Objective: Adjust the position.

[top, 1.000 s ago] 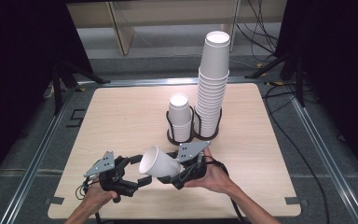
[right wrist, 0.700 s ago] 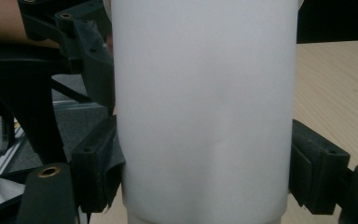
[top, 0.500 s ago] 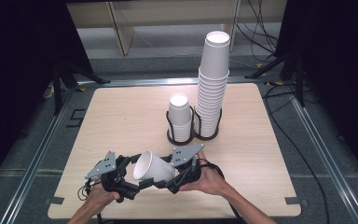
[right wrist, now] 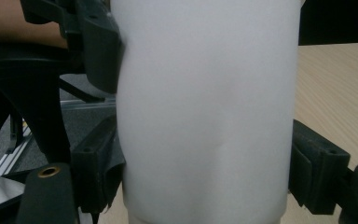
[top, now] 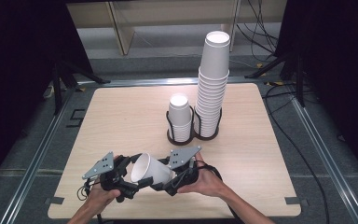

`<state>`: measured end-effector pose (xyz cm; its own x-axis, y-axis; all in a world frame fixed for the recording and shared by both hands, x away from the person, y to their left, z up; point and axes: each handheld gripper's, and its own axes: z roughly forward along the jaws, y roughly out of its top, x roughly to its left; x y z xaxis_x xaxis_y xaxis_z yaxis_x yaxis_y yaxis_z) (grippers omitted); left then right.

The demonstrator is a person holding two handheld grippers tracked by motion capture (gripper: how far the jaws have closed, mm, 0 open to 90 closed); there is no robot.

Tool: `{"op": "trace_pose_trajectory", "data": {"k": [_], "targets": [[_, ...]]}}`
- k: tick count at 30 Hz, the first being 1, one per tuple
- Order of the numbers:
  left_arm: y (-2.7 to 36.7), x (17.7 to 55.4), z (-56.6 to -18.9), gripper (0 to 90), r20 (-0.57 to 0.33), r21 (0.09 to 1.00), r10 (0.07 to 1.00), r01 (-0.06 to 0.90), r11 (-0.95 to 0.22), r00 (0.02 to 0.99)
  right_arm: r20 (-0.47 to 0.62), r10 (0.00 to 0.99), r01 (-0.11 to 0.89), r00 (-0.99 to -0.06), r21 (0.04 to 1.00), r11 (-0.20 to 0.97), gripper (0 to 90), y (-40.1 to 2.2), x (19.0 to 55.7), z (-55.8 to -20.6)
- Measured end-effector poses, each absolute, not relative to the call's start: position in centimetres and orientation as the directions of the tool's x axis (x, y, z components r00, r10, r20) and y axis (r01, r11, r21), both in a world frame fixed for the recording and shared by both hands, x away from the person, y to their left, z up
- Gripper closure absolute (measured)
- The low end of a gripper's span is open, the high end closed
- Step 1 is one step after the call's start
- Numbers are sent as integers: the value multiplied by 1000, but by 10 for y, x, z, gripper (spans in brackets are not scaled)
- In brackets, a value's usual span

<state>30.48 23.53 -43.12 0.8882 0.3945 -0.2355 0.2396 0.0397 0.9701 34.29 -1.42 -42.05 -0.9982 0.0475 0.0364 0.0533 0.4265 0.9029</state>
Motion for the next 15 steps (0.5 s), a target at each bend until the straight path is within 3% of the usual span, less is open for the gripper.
{"op": "trace_pose_trajectory", "data": {"k": [15], "targets": [[235, 305, -431, 111, -199, 978, 377, 208, 16, 905, 48, 47, 64, -998, 898, 434, 215, -13, 344, -424]]}}
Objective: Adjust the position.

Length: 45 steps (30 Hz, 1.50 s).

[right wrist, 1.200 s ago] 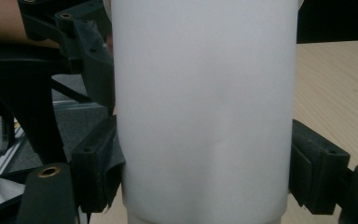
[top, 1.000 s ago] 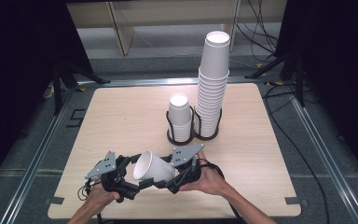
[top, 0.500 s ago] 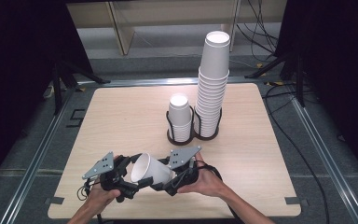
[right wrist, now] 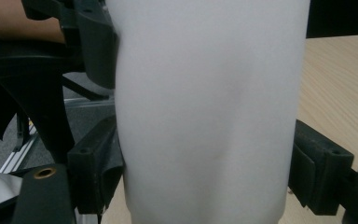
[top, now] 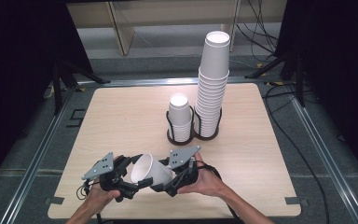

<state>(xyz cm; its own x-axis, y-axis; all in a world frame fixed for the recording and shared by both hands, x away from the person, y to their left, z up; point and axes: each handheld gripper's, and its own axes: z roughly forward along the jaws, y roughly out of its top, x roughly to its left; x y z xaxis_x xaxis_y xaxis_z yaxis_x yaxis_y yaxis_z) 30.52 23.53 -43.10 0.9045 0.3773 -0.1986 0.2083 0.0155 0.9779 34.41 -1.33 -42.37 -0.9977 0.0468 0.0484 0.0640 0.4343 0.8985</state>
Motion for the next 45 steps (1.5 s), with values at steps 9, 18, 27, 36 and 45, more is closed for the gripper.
{"op": "trace_pose_trajectory", "data": {"k": [9, 18, 27, 36, 45], "targets": [[242, 304, -425, 113, -147, 982, 434, 185, -46, 889, 27, 104, 74, -994, 875, 479, 157, -26, 345, -413], [240, 302, -422, 114, -68, 975, 449, 156, -161, 891, -36, 131, 41, -991, 839, 543, 155, -25, 342, -409], [235, 299, -421, 114, -27, 963, 437, 140, -229, 899, -50, 83, 10, -995, 799, 602, 157, -6, 337, -413], [234, 300, -421, 114, -3, 960, 412, 119, -255, 911, -37, 61, 7, -997, 800, 600, 173, 1, 339, -416], [235, 299, -420, 112, -22, 959, 408, 134, -249, 913, -14, 34, 8, -999, 806, 592, 225, 6, 337, -419]]}}
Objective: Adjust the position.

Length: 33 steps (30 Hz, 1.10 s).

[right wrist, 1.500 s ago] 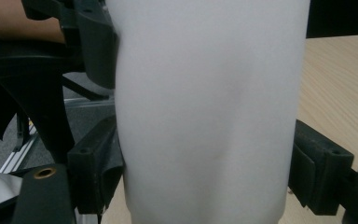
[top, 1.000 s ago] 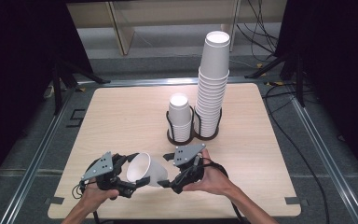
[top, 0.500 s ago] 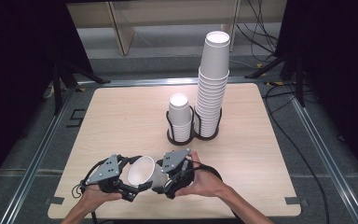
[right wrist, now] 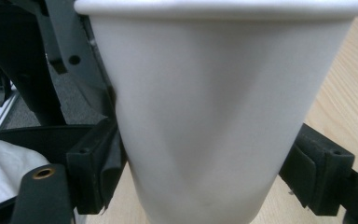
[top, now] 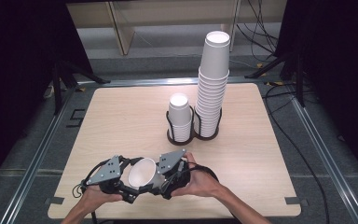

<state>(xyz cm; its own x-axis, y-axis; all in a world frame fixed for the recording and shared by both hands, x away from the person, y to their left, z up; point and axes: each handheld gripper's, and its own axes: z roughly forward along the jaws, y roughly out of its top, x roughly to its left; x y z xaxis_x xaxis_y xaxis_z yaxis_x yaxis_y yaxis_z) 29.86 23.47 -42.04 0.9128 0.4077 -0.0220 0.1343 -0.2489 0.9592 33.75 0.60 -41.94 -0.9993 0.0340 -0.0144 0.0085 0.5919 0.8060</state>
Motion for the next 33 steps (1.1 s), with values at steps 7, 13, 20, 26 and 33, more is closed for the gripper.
{"op": "trace_pose_trajectory", "data": {"k": [7, 13, 20, 26, 33], "targets": [[236, 300, -424, 79, -58, 965, 402, 155, -212, 914, -10, 30, 9, -1000, 825, 565, 237, 5, 338, -422], [233, 300, -425, 86, -74, 964, 419, 172, -201, 905, 0, 35, 19, -999, 836, 548, 243, -1, 339, -426], [235, 300, -424, 87, -66, 971, 427, 157, -182, 902, -5, 64, 30, -998, 842, 538, 246, -11, 341, -427], [243, 300, -418, 135, -94, 984, 440, 150, -93, 893, 7, 113, 65, -994, 850, 522, 244, -23, 347, -431], [245, 300, -420, 141, -104, 983, 456, 162, -89, 884, 15, 250, 122, -968, 899, 420, 239, -49, 358, -431]]}}
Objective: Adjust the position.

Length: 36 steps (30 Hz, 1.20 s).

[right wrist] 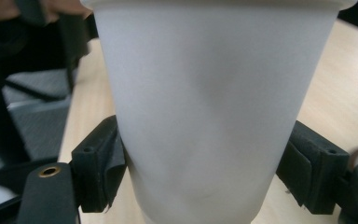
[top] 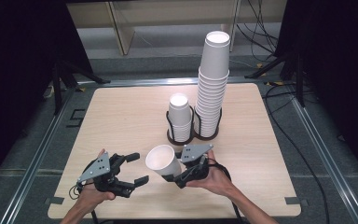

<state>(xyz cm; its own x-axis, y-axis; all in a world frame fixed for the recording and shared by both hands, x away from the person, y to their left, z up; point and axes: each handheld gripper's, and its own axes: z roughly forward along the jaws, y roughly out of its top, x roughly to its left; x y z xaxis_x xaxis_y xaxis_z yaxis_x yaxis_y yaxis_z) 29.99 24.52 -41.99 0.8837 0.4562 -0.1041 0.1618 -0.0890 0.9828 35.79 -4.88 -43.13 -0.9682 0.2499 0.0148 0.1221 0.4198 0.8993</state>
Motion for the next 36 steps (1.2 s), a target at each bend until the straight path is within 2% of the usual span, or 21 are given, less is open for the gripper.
{"op": "trace_pose_trajectory", "data": {"k": [6, 12, 24, 25, 28, 29, 31, 36], "targets": [[244, 302, -424, 145, -108, 980, 482, 175, -97, 870, 62, 373, 183, -926, 937, 298, 235, -75, 365, -433], [248, 306, -428, 145, -108, 976, 542, 192, -100, 834, 89, 444, 227, -892, 936, 268, 235, -97, 367, -438], [250, 309, -437, 145, -109, 966, 586, 225, -129, 803, 59, 547, 238, -835, 935, 262, 235, -136, 373, -447], [250, 309, -437, 145, -109, 966, 586, 225, -129, 803, 33, 561, 232, -827, 929, 288, 234, -141, 374, -446], [250, 309, -438, 145, -114, 966, 587, 228, -124, 802, 48, 573, 240, -818, 934, 265, 234, -152, 376, -449], [250, 309, -438, 145, -116, 966, 587, 229, -121, 801, 82, 578, 282, -812, 922, 266, 234, -156, 375, -449], [249, 310, -439, 145, -118, 970, 579, 219, -108, 807, 47, 592, 248, -805, 932, 263, 234, -162, 378, -450], [250, 310, -440, 145, -112, 968, 584, 221, -118, 804, 52, 630, 262, -775, 933, 246, 234, -176, 381, -452]]}}
